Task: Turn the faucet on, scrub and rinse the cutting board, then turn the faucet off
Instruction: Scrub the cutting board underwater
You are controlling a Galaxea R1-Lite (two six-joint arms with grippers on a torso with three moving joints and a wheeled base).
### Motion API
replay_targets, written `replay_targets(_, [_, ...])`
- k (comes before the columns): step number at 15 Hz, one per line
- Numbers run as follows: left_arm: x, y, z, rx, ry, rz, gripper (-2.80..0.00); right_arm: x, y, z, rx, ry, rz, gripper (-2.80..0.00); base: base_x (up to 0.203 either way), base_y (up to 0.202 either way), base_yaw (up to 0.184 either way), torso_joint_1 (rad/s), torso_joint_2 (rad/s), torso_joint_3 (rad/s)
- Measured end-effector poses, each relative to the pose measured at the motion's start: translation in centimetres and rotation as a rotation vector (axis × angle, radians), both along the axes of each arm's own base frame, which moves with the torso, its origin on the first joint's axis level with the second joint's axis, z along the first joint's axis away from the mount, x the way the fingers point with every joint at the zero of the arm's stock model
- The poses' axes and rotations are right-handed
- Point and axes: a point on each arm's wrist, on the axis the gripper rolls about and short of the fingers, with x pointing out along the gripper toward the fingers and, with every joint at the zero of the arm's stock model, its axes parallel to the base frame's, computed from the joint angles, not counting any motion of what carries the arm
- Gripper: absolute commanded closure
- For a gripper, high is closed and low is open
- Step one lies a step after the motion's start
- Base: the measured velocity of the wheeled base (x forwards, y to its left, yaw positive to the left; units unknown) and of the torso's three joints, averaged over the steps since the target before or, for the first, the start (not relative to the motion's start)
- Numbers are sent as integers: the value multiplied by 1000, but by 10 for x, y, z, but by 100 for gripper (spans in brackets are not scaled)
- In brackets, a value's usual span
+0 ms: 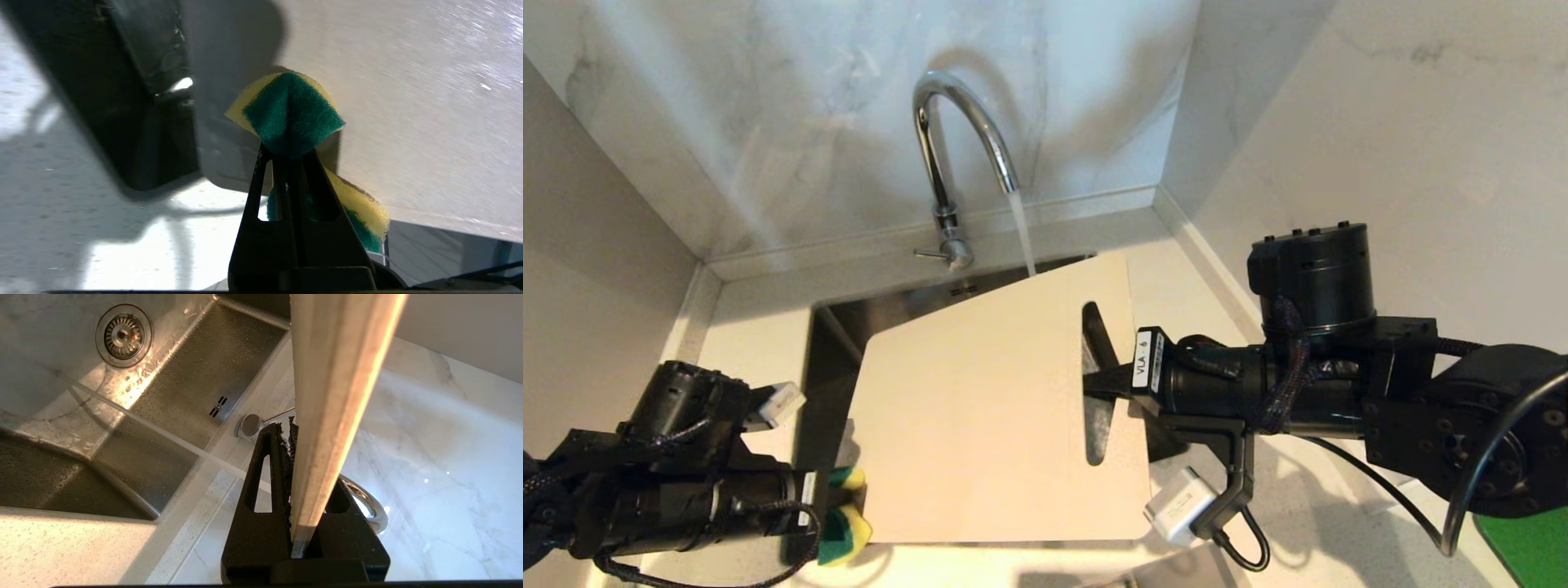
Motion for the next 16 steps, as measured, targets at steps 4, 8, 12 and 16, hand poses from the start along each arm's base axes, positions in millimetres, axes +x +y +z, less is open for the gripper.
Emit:
replay_targets(4, [3,28,-8,-21,27,47,0,-2,-1,1,2,1,0,0,0,0,0,0,0,0])
replay_targets(8, [4,54,-14,-26,17,85,0,-2,-1,2,3,-3,-2,0,0,0,0,0,0,0])
replay_targets(12, [5,72,-6,-59,-13,134,0,-2,-1,2,8,3,-4,0,0,0,0,0,0,0])
replay_targets(16, [9,77,21,-80,-100,161,0,-3,-2,2,8,3,-5,0,0,0,0,0,0,0])
